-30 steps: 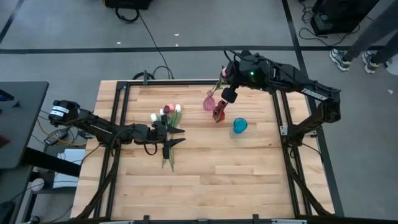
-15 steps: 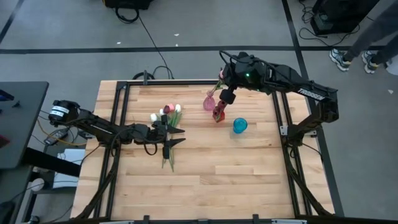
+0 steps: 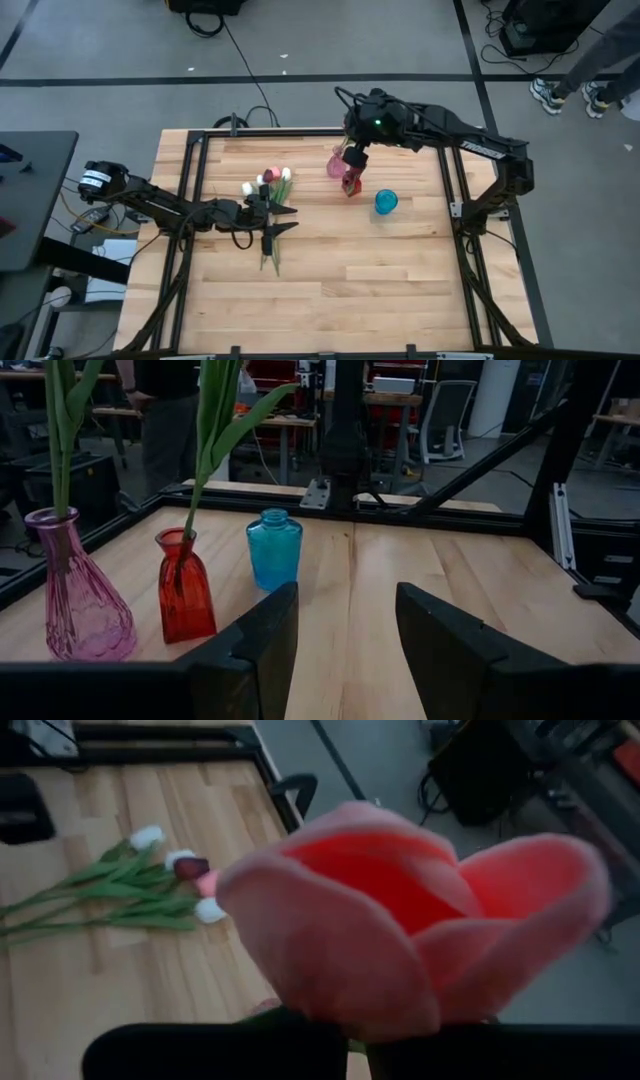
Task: Sort flowers into vase by color
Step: Put the pink flower into the pink vase
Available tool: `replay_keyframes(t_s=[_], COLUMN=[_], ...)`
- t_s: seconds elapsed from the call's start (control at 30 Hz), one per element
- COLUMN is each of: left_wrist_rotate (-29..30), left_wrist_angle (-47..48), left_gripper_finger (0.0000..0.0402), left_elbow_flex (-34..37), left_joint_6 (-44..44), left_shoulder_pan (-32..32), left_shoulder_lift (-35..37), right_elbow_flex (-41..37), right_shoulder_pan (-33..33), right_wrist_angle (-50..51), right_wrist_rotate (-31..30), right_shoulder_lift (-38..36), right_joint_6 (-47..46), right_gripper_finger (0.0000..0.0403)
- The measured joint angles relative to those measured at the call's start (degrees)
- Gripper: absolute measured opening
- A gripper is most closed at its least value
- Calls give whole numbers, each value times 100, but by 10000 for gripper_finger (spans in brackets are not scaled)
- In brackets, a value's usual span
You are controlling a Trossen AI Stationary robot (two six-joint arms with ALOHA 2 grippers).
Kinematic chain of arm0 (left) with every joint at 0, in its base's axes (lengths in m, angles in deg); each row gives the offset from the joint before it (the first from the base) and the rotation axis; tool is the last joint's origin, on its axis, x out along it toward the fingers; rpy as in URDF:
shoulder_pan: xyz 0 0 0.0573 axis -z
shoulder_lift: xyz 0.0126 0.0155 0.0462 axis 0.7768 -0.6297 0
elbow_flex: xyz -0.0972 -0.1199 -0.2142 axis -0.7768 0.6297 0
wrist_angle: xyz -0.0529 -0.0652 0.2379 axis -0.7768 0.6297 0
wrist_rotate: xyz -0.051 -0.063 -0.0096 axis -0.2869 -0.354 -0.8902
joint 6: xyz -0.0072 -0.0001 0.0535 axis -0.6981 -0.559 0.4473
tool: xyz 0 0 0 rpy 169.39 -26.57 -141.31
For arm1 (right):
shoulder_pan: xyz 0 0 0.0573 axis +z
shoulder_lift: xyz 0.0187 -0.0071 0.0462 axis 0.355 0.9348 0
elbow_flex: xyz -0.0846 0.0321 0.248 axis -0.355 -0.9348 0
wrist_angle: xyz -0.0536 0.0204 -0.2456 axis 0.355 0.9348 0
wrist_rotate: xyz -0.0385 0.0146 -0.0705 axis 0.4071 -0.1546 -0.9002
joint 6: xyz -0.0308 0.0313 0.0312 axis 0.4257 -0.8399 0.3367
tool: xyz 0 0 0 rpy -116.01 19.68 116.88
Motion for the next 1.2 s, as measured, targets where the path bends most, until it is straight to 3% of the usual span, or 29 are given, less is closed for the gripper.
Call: replay_keyframes(t_s=[0.13, 0.27, 0.53, 0.73, 0.93, 1.1, 1.2], left_wrist_rotate=[0, 0, -8, -226, -98, -327, -63], left_wrist_angle=[72, 514, 1933, 3201, 4056, 4987, 5892], left_gripper_finger=[174, 174, 174, 174, 174, 174, 174], left_elbow_flex=[0, 0, 2, 0, 0, -287, -553], left_joint_6=[-81, -430, -1338, -2101, -2676, -2820, -2797], left_shoulder_pan=[0, -2, -296, -523, -645, -634, -634], left_shoulder_lift=[0, 81, 514, 570, 562, 564, 564], right_elbow_flex=[0, -2, -2, -2, 0, 6, 4], right_shoulder_pan=[-196, -357, -363, -7, 708, 1279, 1556], right_wrist_angle=[78, 470, 959, 964, 213, -165, -115], right_wrist_rotate=[264, 673, 856, 166, -1133, -1194, -1244], right_shoulder_lift=[304, 440, -26, -808, -1451, -1739, -1728], right_joint_6=[-110, -125, -328, -709, -439, -332, -442], right_gripper_finger=[49, 100, 182, 188, 185, 184, 184])
